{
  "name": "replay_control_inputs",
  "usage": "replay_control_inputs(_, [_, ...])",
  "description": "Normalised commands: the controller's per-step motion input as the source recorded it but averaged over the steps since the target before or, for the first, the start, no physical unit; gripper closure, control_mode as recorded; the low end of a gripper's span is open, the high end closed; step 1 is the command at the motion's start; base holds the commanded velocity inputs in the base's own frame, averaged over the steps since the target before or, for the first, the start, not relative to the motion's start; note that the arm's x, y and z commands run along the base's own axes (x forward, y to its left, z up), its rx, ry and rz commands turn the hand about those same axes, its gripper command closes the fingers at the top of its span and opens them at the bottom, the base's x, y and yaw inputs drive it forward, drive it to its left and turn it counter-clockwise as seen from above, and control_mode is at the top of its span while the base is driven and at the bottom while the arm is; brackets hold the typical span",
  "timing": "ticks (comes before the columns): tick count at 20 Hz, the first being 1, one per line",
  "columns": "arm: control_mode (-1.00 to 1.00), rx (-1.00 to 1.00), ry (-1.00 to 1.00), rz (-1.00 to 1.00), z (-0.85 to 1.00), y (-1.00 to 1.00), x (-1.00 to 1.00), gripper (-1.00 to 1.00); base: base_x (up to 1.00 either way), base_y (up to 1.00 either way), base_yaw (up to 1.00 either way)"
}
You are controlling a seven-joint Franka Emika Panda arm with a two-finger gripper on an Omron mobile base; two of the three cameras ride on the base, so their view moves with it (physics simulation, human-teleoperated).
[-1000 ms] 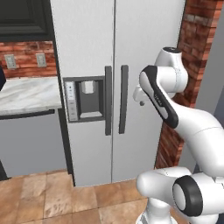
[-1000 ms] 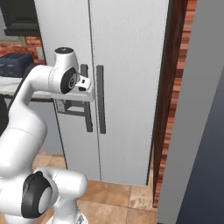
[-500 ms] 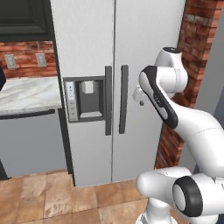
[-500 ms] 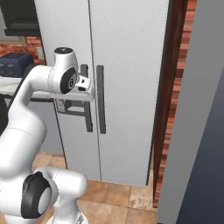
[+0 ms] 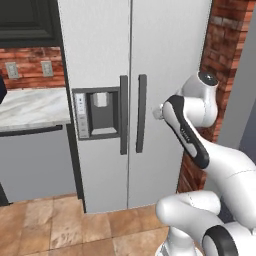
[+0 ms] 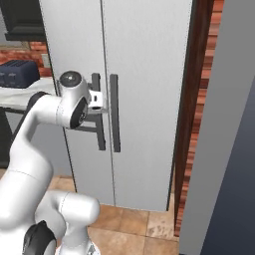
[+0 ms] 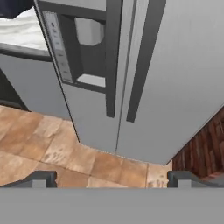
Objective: Retrieve the chicken drumstick from the fridge and place it on the saucepan with marinade on the stove.
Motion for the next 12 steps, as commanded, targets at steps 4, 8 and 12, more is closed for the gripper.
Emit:
replay_control_inputs(4, [-1.00,0.00,-0.52,0.06,-0.14,-0.06,0.46,-1.00,0.00,0.00,0.00])
replay_control_inputs(8, [-1.00,0.00,-0.43,0.00,-0.17,-0.01,0.50,-1.00,0.00,0.00,0.00])
replay_control_inputs(12, [-1.00,0.00,-0.32,0.00,-0.13,0.00,0.46,-1.00,0.00,0.00,0.00])
